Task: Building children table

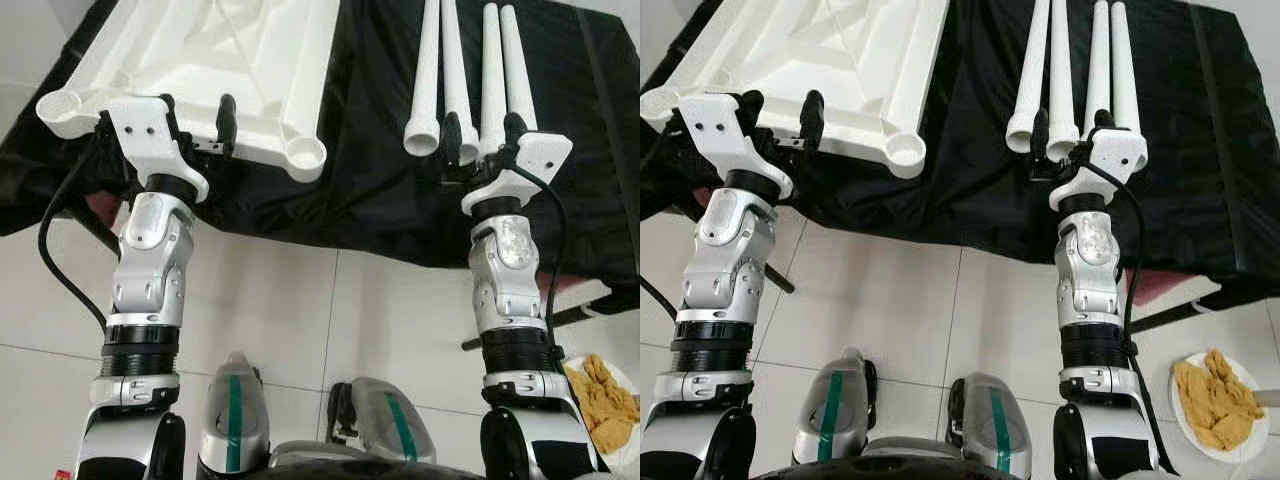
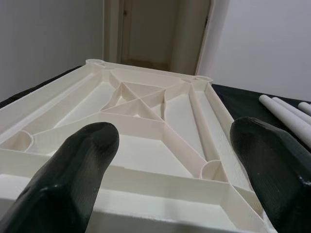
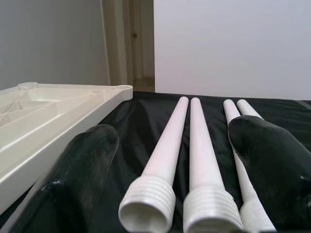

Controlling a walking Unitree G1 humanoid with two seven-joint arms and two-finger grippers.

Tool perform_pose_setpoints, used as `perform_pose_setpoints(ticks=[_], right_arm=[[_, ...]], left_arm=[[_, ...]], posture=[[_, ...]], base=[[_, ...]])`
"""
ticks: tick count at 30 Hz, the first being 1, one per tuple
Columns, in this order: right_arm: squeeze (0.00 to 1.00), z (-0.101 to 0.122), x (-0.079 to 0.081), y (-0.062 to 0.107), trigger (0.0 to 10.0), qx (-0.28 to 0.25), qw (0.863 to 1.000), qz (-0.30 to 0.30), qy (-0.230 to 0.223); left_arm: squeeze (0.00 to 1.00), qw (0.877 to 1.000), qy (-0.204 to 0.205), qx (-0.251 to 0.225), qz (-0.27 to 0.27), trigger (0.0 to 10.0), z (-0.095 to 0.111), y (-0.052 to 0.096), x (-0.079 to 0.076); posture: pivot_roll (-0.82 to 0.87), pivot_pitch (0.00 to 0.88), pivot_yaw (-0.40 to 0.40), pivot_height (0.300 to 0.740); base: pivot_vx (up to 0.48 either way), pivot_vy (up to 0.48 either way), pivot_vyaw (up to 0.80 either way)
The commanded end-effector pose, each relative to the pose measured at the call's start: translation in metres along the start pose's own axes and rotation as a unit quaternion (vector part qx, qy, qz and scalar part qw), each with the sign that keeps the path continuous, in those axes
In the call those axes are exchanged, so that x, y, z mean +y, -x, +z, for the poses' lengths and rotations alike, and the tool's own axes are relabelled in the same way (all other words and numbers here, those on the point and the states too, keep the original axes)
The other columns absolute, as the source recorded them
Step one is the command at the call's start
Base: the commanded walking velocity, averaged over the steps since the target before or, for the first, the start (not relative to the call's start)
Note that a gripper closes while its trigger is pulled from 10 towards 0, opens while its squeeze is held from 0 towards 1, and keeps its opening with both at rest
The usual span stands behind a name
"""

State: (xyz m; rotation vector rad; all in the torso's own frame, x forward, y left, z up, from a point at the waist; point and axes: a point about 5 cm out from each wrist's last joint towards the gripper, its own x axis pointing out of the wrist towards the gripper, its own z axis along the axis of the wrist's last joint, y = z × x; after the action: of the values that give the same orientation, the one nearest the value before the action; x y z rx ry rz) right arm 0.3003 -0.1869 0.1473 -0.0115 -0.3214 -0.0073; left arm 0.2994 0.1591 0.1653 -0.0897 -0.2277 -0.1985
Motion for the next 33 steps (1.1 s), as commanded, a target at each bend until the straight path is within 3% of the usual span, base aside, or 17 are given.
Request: perform_pose_setpoints(ticks=[1, 19, 29, 33], right_arm=[[0.00, 0.000, -0.002, -0.001, 10.0, -0.001, 1.000, 0.002, 0.007], [0.00, 0.000, -0.004, -0.003, 10.0, -0.005, 1.000, -0.001, 0.009], [0.00, 0.001, -0.004, -0.008, 10.0, -0.004, 1.000, 0.001, 0.008], [0.00, 0.004, -0.005, -0.017, 10.0, -0.002, 1.000, 0.002, 0.012]], left_arm=[[0.00, 1.000, 0.000, -0.006, -0.002, 10.0, 0.002, 0.000, 0.000], [0.00, 1.000, 0.001, -0.010, -0.004, 10.0, 0.004, -0.002, -0.001], [0.00, 1.000, 0.001, 0.000, -0.001, 10.0, 0.004, -0.004, -0.002], [0.00, 1.000, -0.007, 0.004, -0.010, 10.0, 0.005, -0.007, -0.002]], posture=[[0.09, 0.000, -0.051, 0.740], [0.09, 0.000, -0.050, 0.740], [0.09, 0.000, -0.051, 0.740], [0.09, 0.008, -0.051, 0.740]], base=[[0.259, 0.000, 0.00], [0.259, 0.000, 0.00], [0.000, 0.000, 0.00], [0.000, 0.000, 0.00]])
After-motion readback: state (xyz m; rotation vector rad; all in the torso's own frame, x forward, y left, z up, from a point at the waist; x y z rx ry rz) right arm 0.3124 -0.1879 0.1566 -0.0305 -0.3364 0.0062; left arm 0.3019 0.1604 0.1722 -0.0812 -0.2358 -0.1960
